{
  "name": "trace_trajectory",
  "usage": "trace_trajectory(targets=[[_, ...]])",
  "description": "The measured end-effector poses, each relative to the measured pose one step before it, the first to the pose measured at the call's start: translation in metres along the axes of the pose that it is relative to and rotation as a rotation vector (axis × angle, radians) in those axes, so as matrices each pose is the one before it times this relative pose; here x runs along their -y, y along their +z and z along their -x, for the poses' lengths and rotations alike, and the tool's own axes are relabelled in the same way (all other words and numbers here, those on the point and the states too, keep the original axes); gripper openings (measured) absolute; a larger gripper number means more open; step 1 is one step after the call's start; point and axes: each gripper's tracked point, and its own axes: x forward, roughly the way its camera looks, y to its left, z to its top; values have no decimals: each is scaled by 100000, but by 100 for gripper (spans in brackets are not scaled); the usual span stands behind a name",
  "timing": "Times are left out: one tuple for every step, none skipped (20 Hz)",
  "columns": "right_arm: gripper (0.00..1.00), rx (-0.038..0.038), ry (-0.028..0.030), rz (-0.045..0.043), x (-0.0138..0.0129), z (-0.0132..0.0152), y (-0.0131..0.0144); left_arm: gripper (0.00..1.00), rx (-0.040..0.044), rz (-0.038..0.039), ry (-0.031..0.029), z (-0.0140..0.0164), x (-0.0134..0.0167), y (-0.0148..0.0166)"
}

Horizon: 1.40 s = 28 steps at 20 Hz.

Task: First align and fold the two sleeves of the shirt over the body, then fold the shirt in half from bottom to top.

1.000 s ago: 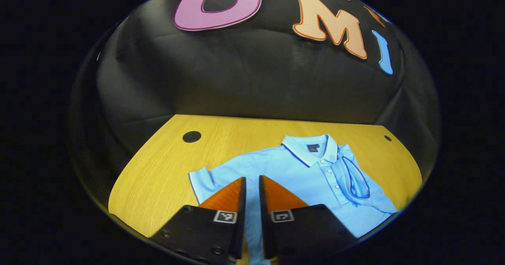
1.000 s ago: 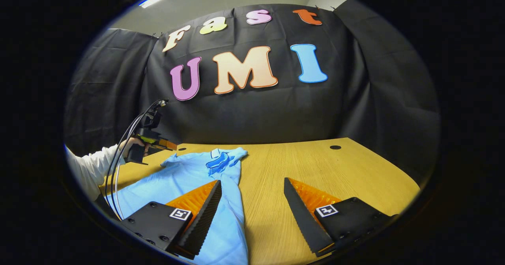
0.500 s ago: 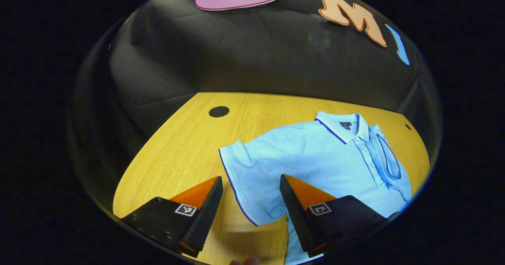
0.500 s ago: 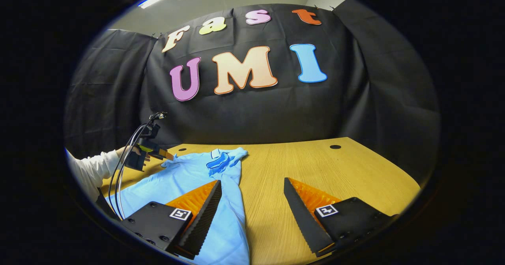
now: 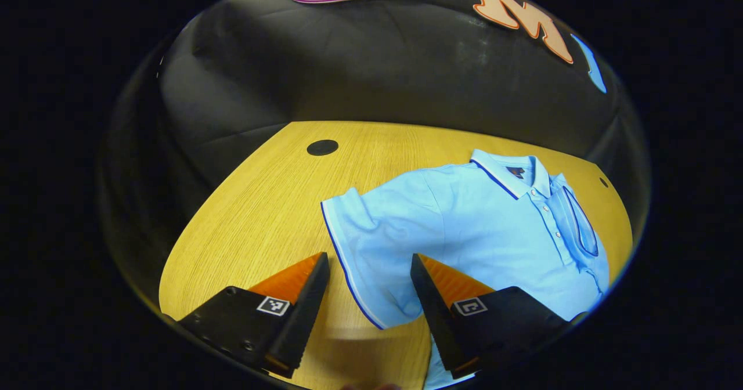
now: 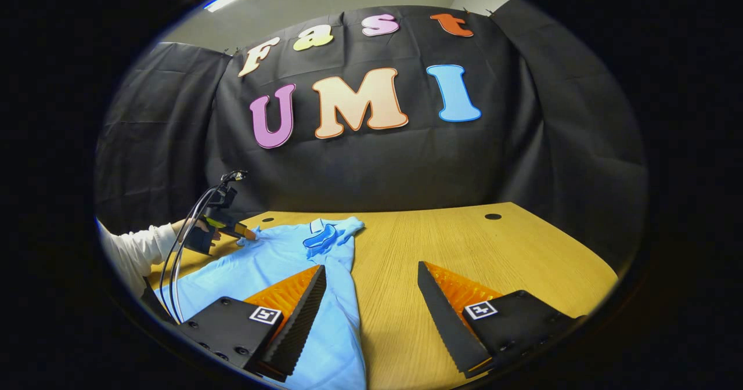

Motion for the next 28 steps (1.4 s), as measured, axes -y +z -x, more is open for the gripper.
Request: trace_trajectory(targets=[[98,-7,39,-142,-53,-57,32,84,547,-300,-897,83,41,36],[98,86,183,-380,-30,80,29,84,404,146,-647,-140,142,20],[98,67,319,-397,-71,-55,113,73,320,-962,-1230,40,284,-47],[98,300,138,-289,-39,60,30,70,592,-1176,-2138,-72,372,41],[98,347,21,-128,-1,-4,157,58,196,-68,-1995,15,440,8],[98,184,93,-43,-167,205,11,48,647,448,-1925,-112,433,-81],[98,235,231,14,-100,51,135,25,353,686,-1041,160,319,354],[98,162,228,90,-36,41,60,14,-409,-669,-398,109,14,40],[98,121,203,125,-19,-26,70,4,165,-34,114,-246,12,-113],[98,-30,187,102,-52,-22,-76,2,391,450,443,-11,-41,150],[98,153,344,32,-156,11,-32,0,585,874,-144,-2,122,101],[98,-160,112,42,-70,61,-33,0,568,1188,-893,125,313,51],[98,-219,58,51,43,-5,-26,0,1246,1349,-1068,175,315,296],[98,-49,-55,55,73,-160,-78,0,2018,1126,-1355,128,402,612],[98,-110,88,138,43,17,-4,0,2225,165,-1005,279,474,694],[98,-144,24,77,46,-36,-104,0,1227,-1131,-1390,237,666,718],[98,-247,172,36,-66,-53,-78,0,1806,-1040,-1190,226,809,937],[98,-417,245,64,-38,-37,-165,0,1024,-1186,-2436,298,1443,826],[98,-396,146,117,-73,-57,-176,0,719,-1271,-2901,73,1544,819],[98,-381,141,112,-38,-80,-142,0,738,-1009,-3031,-56,1678,671],[98,-336,323,53,-115,-28,-84,0,364,-1133,-3162,-287,1876,587],[98,-267,413,80,-161,65,-120,0,69,-1287,-2608,-308,1658,489],[98,-140,232,151,-121,-57,-40,0,-323,-1586,-2383,-593,1637,290],[98,1,80,121,-2,4,-72,0,-608,-1846,-2226,-671,1634,-196],[98,-302,33,-47,-16,-51,-57,0,-1443,-1984,-1909,-573,1450,-359],[98,-356,283,-284,-96,6,-179,0,-1271,-1730,-1604,-765,1341,-488],[98,-304,496,-521,-57,-184,-14,0,-1817,-1836,-1587,-687,1310,-654],[98,-167,626,-520,-240,22,-107,0,-1615,-2122,-1222,-486,1002,-664]])
